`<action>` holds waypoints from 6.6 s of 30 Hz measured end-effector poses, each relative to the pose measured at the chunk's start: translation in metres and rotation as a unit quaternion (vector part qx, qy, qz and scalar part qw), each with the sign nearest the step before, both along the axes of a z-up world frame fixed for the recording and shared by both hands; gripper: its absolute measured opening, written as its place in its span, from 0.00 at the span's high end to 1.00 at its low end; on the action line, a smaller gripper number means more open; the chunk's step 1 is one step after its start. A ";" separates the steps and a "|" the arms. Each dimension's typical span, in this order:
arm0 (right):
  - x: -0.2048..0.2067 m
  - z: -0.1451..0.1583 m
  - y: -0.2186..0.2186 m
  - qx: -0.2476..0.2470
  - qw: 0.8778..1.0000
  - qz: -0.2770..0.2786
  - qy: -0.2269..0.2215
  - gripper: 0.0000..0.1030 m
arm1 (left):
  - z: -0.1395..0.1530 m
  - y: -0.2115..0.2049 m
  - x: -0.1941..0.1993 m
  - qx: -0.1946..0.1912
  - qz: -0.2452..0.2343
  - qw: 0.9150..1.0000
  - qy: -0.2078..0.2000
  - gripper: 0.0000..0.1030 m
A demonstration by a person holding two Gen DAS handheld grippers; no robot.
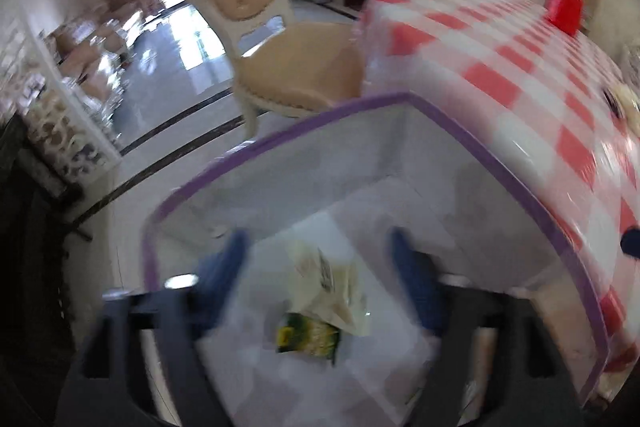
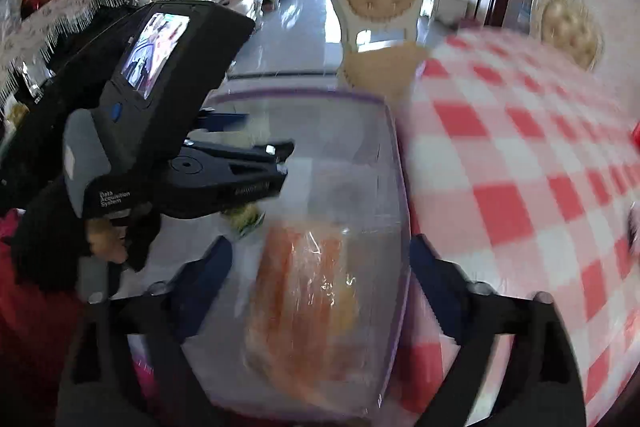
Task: Organize snacks
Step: 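Carry the cake loaf and bun pack into the clear box and release both, then grasp a blue-edged clear pack with the right tool while the left tool grasps the pink wrapper, then carry the blue-edged pack and pink wrapper into the clear box and open both tools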
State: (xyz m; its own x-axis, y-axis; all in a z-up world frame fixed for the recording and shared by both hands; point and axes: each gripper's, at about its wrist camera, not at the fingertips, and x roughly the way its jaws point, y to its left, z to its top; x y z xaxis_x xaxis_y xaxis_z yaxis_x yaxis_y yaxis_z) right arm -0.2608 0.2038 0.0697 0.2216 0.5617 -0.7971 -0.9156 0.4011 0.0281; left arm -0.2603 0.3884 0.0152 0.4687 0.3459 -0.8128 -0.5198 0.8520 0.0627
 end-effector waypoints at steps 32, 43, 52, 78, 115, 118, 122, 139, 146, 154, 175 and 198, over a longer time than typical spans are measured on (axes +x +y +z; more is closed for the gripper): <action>0.300 -0.038 -0.526 0.208 0.760 -0.609 0.087 0.14 | 0.030 -0.308 0.341 -0.123 -0.078 0.979 -0.144 0.02; 0.417 -0.018 -0.527 0.216 0.756 -0.618 0.004 0.14 | 0.016 -0.286 0.362 -0.121 -0.054 0.980 -0.145 0.02; 0.470 -0.042 -0.428 -0.039 0.801 -0.592 -0.086 0.14 | 0.009 -0.279 0.370 -0.150 -0.058 0.980 -0.115 0.02; 0.345 -0.036 -0.446 0.052 0.905 -0.421 0.019 0.33 | 0.003 -0.296 0.374 -0.128 -0.110 0.982 -0.081 0.02; 0.320 -0.026 -0.430 0.155 0.887 -0.434 0.031 0.57 | 0.030 -0.299 0.357 -0.106 -0.207 0.965 -0.125 0.75; 0.300 -0.022 -0.417 0.170 0.887 -0.428 0.035 0.57 | 0.030 -0.309 0.338 -0.100 -0.214 0.963 -0.129 0.75; 0.286 -0.024 -0.409 0.182 0.881 -0.433 0.054 0.57 | 0.033 -0.314 0.309 -0.096 -0.211 0.963 -0.137 0.75; 0.208 -0.012 -0.367 0.218 0.884 -0.409 0.061 0.57 | 0.045 -0.319 0.194 -0.064 -0.235 0.960 -0.140 0.75; 0.180 -0.011 -0.337 0.211 0.898 -0.381 0.067 0.57 | 0.054 -0.305 0.153 -0.041 -0.231 0.961 -0.143 0.75; 0.150 0.002 -0.295 0.197 0.920 -0.336 0.051 0.57 | 0.060 -0.274 0.104 -0.007 -0.218 0.964 -0.151 0.75; 0.069 0.014 -0.162 0.171 0.968 -0.180 0.042 0.57 | 0.056 -0.138 0.033 0.030 -0.118 0.982 -0.141 0.75; 0.071 0.024 -0.177 0.224 0.959 -0.162 0.059 0.27 | 0.085 -0.108 0.009 0.063 -0.010 0.979 -0.193 0.07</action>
State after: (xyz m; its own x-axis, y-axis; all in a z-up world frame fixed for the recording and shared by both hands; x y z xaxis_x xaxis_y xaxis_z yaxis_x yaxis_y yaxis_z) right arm -0.1901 0.0267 0.0939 0.3662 0.7703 -0.5220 -0.7243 0.5881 0.3598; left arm -0.2513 0.2808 0.1004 0.7401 0.4190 -0.5261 -0.5086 0.8605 -0.0302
